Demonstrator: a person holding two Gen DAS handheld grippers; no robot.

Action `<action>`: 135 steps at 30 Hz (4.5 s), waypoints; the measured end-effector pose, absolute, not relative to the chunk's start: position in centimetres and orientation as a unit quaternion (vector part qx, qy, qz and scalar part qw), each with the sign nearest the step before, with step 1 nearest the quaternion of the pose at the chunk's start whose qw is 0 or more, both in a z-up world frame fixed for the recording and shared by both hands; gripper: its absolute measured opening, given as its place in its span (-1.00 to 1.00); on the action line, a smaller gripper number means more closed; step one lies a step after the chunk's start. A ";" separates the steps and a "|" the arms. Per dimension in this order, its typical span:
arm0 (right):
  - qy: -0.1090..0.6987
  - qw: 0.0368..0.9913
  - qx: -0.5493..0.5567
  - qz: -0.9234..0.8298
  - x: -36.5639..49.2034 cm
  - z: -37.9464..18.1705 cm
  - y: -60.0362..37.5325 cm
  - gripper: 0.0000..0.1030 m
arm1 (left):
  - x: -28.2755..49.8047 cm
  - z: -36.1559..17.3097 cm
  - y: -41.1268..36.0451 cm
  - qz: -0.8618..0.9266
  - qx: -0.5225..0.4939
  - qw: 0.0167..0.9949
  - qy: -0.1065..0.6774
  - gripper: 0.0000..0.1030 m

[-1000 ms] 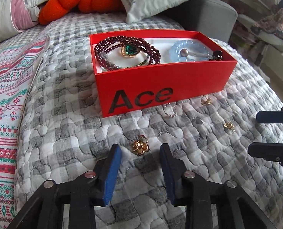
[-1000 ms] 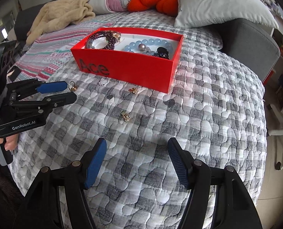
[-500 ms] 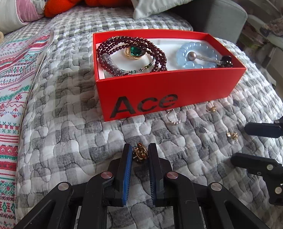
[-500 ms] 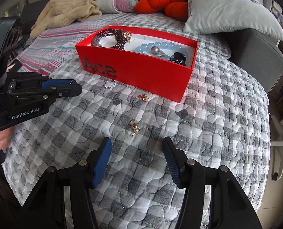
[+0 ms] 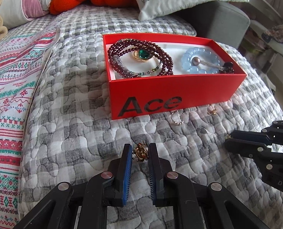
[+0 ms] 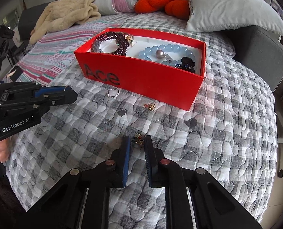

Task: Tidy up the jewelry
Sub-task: 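Grasp a gold earring with the left tool while the right tool grasps another small gold earring, then lower both gold earrings into the red box and open both tools, then grasp the small silver ring with the left tool while the right tool grasps a gold stud, then place the silver ring and gold stud into the red box and open both tools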

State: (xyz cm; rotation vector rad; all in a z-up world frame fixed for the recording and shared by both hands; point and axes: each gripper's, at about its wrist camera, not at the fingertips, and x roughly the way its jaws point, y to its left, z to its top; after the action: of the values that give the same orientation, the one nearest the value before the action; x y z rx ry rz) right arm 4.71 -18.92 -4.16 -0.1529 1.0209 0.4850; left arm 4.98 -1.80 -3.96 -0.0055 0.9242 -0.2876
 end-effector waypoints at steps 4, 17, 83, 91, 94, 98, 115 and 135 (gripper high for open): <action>0.484 0.842 -0.070 0.225 4.7 -4.0 -19.0 -0.79 | 4.9 -3.5 -1.5 -0.139 -0.006 0.887 0.440 -0.79; 0.431 0.873 -0.015 0.226 6.1 1.3 -20.0 -0.79 | 5.9 1.7 -0.9 -0.138 -0.053 0.916 0.373 -0.79; 0.476 0.868 -0.067 0.126 8.5 -4.3 -16.8 -0.49 | 5.4 -3.4 1.5 -0.011 -0.038 0.880 0.473 0.65; 0.484 0.862 -0.044 0.141 9.0 -3.8 -17.4 -0.87 | 5.4 -3.3 -0.9 -0.052 -0.022 0.890 0.453 0.65; 0.481 0.865 -0.040 0.140 8.6 -3.2 -18.0 -0.87 | 5.6 -3.4 -2.2 -0.078 -0.021 0.888 0.452 0.64; 0.478 0.868 -0.027 0.135 8.2 -2.4 -19.1 -0.87 | 6.0 -3.4 -4.1 -0.124 -0.023 0.885 0.448 0.36; 0.480 0.868 -0.003 0.127 7.7 -1.5 -22.8 -0.87 | 7.9 -5.0 -7.0 -0.147 0.005 0.880 0.451 -0.66; 0.470 0.872 -0.002 0.135 7.4 -0.3 -21.7 -0.87 | 5.7 -3.1 -5.3 -0.149 -0.001 0.881 0.449 -0.79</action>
State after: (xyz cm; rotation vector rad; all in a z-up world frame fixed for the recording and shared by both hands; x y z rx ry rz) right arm 7.41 -21.73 -0.34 -0.0042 0.9827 0.2827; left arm 5.67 -5.34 -3.06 -0.0024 0.9360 -0.3099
